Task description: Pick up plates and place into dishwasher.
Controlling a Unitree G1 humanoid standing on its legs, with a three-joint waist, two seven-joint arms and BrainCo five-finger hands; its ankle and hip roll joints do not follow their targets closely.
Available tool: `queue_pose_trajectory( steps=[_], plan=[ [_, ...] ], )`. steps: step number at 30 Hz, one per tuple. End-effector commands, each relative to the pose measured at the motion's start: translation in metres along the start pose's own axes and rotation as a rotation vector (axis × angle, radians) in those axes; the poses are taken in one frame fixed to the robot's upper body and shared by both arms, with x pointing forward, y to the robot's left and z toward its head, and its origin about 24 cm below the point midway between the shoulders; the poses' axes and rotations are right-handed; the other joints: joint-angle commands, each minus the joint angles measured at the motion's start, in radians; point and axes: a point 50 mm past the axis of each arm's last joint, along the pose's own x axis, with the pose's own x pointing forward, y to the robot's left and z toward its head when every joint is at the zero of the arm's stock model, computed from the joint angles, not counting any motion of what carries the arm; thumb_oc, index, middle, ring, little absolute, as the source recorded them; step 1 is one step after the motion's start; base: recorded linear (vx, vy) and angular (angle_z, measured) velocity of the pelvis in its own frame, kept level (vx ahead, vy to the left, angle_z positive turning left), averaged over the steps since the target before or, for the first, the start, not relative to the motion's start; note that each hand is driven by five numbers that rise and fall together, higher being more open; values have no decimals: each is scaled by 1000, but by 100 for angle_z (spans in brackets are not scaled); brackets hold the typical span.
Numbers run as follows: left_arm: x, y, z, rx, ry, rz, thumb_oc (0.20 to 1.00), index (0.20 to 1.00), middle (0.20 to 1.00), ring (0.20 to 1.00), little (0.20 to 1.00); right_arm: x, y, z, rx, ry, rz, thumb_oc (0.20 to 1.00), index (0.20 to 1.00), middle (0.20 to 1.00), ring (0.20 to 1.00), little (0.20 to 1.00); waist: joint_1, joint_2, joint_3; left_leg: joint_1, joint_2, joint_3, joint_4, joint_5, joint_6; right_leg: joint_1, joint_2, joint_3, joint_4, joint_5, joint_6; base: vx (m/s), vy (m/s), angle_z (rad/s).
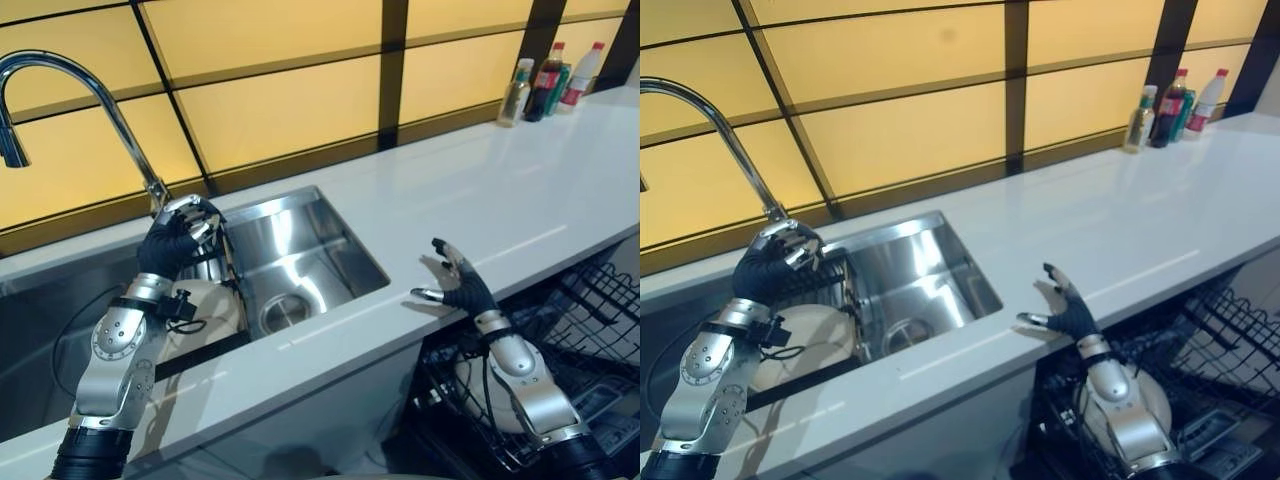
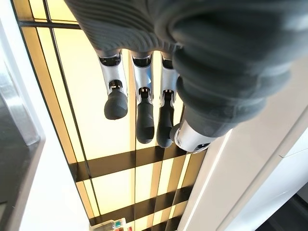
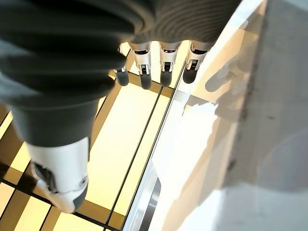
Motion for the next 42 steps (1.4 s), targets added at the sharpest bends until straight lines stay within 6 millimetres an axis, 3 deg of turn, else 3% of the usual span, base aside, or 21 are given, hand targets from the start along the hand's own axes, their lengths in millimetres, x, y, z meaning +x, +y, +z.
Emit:
queue_pose_trajectory(
  steps=[1,4,6,8,9,13,19,25,27,31,36,42],
  plan=[
    [25,9,37,64,-152,-34,200,200,200,200,200,20,-3,32,-6,-179,-22,1000,1000,1000,1000,1000,16,-26,-35,-44,-68,0,24,-57,49,-23,65,-43,42,-99,-34,0,0,0],
    [26,8,42,59,-175,-49,222,222,222,222,222,21,-1,32,1,-179,-24,1000,1000,1000,1000,1000,18,-28,-36,-48,-67,3,26,-58,50,-25,62,-48,43,-99,-32,0,0,0],
    [29,5,47,41,-201,-64,338,338,338,338,338,21,1,32,5,-178,-26,1000,1000,1000,1000,1000,20,-27,-37,-48,-66,5,23,-57,50,-26,62,-50,43,-100,-32,0,0,0],
    [29,4,51,44,-228,-69,711,711,711,711,711,21,4,32,6,-177,-30,1000,1000,1000,1000,1000,22,-27,-40,-48,-65,6,22,-57,51,-26,62,-52,43,-101,-32,-6,-10,2],
    [30,3,53,45,-241,-70,1000,1000,1000,1000,1000,21,5,32,8,-179,-31,1000,1000,1000,1000,1000,22,-27,-40,-48,-65,7,21,-57,51,-26,62,-52,44,-101,-32,0,0,0],
    [29,8,60,89,-281,9,1000,1000,1000,1000,1000,21,6,33,11,-181,-35,1000,1000,1000,1000,1000,23,-28,-40,-48,-66,7,23,-59,51,-29,62,-54,47,-102,-31,-2,-6,1],
    [19,51,66,503,-228,375,1000,1000,1000,1000,1000,18,3,31,15,-165,-45,1000,1000,1000,1000,1000,38,-36,-45,-55,-66,-2,25,-57,50,-25,61,-65,43,-103,-30,0,-6,1],
    [4,86,71,1015,-83,473,1000,1000,1000,1000,1000,14,-5,28,16,-146,-50,1000,1000,1000,1000,1000,53,-36,-37,-69,-63,-9,35,-54,43,-27,64,-79,42,-102,-31,17,-2,11],
    [2,97,68,1092,3,445,1000,1000,1000,1000,1000,14,-6,27,14,-137,-35,1000,1000,1000,1000,1000,50,-31,-34,-73,-63,-5,39,-55,43,-31,63,-80,42,-99,-28,56,67,2],
    [-1,104,47,1126,167,343,1000,1000,1000,1000,1000,15,-5,26,-1,-117,-2,1000,1000,1000,1000,1000,41,-22,-15,-88,-64,4,60,-60,40,-43,59,-77,48,-98,-27,65,113,1],
    [1,97,11,1045,279,247,1000,1000,1000,1000,1000,25,-7,29,-51,-108,21,1000,1000,1000,1000,1000,16,-4,46,-141,-73,25,105,-70,43,-107,44,-52,74,-93,-25,10,182,-2],
    [22,102,11,960,244,301,1000,1000,1000,1000,1000,48,-14,50,-101,-177,9,1000,1000,1000,1000,1000,-30,4,180,-238,-83,79,159,-70,57,-225,37,-1,106,-65,-19,-143,143,-19]
  ],
)
